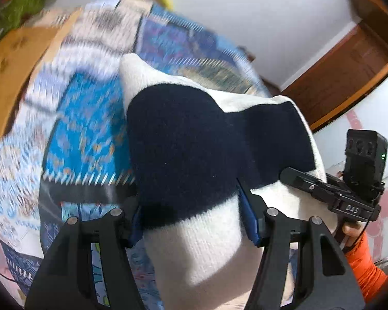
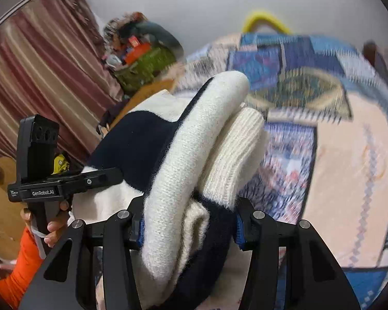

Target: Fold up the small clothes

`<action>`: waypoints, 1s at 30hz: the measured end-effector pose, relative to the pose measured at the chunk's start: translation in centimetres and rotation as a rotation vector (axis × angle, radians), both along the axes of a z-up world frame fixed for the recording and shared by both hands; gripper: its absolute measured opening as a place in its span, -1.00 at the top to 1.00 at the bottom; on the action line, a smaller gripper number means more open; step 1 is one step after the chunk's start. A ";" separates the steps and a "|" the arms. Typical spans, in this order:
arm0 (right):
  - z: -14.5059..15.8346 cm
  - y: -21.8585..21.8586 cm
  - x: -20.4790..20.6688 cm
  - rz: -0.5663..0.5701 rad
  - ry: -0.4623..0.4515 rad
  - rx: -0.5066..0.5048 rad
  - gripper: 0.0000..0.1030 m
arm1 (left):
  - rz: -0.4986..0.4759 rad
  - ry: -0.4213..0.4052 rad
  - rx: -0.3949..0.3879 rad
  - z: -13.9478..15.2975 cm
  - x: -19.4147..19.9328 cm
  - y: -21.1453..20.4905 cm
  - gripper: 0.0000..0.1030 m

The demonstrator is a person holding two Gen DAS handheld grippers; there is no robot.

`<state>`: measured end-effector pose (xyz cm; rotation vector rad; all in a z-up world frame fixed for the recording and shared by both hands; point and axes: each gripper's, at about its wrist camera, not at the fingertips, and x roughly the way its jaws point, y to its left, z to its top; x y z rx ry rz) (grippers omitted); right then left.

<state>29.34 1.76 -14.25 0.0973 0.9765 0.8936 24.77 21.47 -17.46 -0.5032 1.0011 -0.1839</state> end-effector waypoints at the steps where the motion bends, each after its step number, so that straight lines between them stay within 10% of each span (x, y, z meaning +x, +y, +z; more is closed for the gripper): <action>1: -1.4 0.3 0.3 -0.002 0.028 -0.017 0.11 | 0.004 0.025 0.006 -1.3 0.2 0.1 -0.20; 6: -4.1 -0.7 1.4 -0.031 0.095 -0.001 0.01 | 0.037 0.018 -0.124 -4.9 -0.2 1.7 -0.35; 10: -3.8 -1.3 1.0 -0.016 0.101 -0.002 -0.05 | 0.060 0.010 -0.083 -4.4 -0.8 1.7 -0.39; 16: 0.4 -2.3 -2.6 -0.013 -0.084 -0.059 -0.11 | 0.128 -0.067 0.210 1.7 -3.5 -0.2 -0.36; 30: 14.8 -5.8 -13.7 -0.038 -0.565 0.129 -0.11 | 0.209 -0.611 0.419 19.3 -17.7 -7.5 -0.36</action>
